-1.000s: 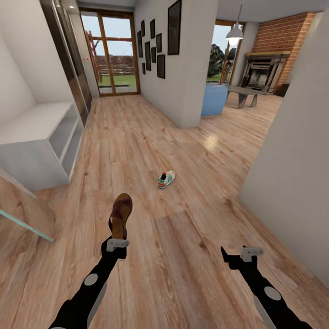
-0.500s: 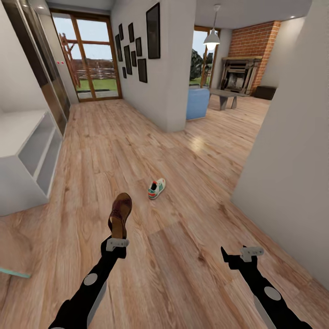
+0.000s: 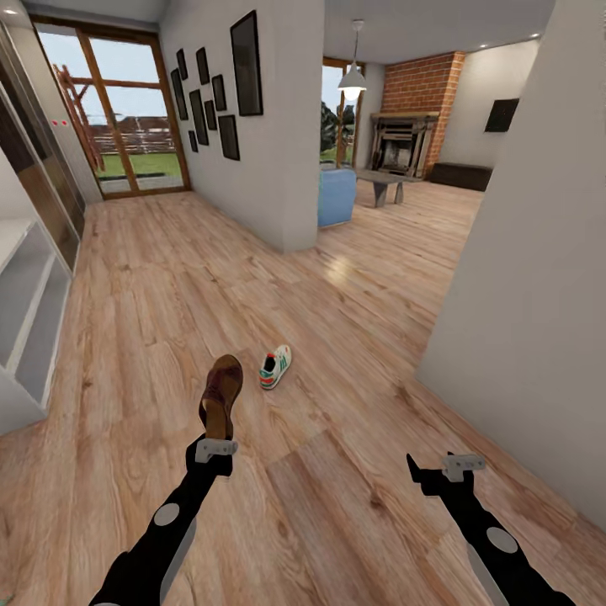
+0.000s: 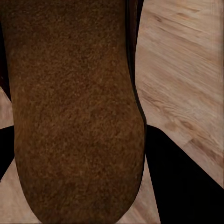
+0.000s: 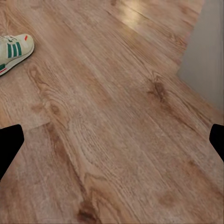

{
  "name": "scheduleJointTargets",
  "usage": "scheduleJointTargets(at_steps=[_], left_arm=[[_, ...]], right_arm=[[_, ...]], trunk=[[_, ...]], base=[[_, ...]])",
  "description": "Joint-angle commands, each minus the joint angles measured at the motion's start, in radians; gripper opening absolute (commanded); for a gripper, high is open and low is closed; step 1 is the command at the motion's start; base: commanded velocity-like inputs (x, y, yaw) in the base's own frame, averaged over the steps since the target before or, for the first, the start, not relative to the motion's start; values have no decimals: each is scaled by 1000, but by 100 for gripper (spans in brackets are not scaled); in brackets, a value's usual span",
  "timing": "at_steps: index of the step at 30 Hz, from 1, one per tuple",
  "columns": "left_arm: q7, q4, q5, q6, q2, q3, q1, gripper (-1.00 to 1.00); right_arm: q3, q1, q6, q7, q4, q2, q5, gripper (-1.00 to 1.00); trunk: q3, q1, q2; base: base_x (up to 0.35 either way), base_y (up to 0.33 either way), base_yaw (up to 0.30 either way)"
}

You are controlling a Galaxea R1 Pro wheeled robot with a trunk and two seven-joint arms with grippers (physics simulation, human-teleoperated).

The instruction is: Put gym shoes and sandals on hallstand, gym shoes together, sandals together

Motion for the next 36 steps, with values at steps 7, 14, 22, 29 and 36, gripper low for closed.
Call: scheduleJointTargets(at_steps=[7,14,22,29,36], left_arm=[[-1,0,-9,-3,0,2,0,-100],[-1,0,-9,-3,1,3,0,-100],[0,0,-10,-8,1,3,0,-100],[0,0,-10,-13,0,3,2,-100],[2,-3,-10,-13,0,1,14,-100]], right_arm=[[2,-1,-4,1,-3,-1,-11,100],[2,-1,-5,1,-2,-1,-11,100],[2,-1,-6,1,1,-1,-8,100],[1,-1,-6,1,2,-2,-6,100],[1,-1,-6,1,3,-2,-6,100]], trunk=[[8,0,0],[15,0,0],[21,0,0],[22,0,0],[22,0,0]], base=[[274,233,-232],[274,233,-213],[185,160,-156],[14,12,-18],[1,17,-1]])
